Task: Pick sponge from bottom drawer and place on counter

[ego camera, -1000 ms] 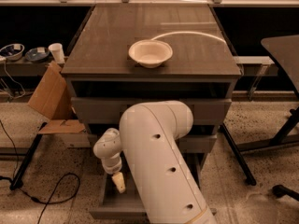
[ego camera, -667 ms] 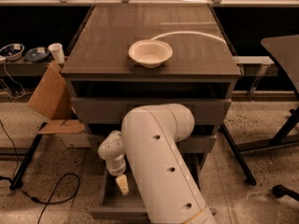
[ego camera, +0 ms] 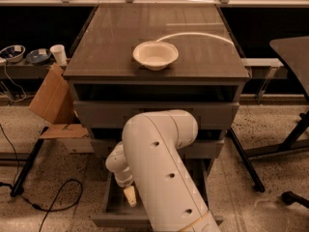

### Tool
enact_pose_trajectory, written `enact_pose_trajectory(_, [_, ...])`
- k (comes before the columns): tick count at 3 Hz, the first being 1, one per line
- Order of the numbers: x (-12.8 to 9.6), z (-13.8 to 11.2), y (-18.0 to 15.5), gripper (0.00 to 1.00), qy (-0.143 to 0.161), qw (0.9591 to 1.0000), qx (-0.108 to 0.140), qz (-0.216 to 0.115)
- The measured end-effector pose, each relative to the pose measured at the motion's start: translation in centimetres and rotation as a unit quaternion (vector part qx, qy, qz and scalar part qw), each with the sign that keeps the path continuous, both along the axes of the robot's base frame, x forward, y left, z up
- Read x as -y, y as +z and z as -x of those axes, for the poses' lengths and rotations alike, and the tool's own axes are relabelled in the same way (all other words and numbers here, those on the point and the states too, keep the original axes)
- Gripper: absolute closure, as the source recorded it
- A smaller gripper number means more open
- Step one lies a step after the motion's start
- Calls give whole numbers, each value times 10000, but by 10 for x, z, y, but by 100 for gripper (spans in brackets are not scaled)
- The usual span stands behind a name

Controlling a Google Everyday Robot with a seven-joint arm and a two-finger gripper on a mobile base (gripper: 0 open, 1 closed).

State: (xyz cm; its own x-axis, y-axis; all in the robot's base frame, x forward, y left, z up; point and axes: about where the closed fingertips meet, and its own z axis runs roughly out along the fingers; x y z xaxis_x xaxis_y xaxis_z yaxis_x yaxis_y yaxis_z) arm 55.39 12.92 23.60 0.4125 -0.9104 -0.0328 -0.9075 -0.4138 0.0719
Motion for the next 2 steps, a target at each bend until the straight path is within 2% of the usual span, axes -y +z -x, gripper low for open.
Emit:
enact_pose_trajectory(1, [11,-10,-22,0,-383,9989,277,72])
enact_pose_trajectory(2, [22,-27,-49,0,-756,9958,516,75])
